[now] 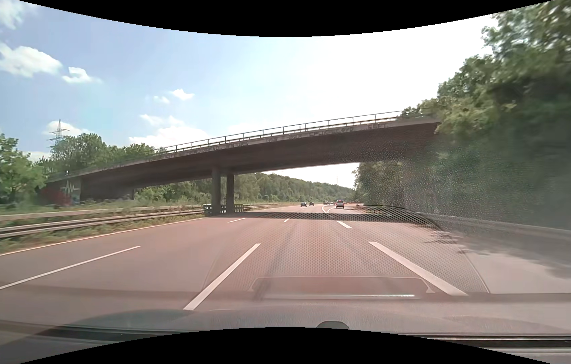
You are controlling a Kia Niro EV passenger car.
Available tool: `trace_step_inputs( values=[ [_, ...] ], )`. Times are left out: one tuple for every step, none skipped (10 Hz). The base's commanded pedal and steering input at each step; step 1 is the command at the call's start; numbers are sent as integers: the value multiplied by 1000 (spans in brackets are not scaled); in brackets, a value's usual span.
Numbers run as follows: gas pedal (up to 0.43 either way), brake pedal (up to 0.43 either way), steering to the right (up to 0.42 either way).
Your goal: Follow the waypoints while adhering to traffic rules and regulations
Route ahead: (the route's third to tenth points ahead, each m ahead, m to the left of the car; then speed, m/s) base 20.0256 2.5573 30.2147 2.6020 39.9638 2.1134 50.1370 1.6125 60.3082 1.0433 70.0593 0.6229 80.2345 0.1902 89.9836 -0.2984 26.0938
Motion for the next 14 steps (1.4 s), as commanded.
trace_step_inputs(
  values=[
    [339, 0, 2],
    [339, 0, 2],
    [339, 0, 2],
    [339, 0, 2],
    [339, 0, 2],
    [339, 0, 2],
    [339, 0, 1],
    [339, 0, 1],
    [339, 0, 2],
    [339, 0, 1],
    [339, 0, 1],
    [339, 0, 1],
    [339, 0, 2],
    [339, 0, 2]
  ],
)
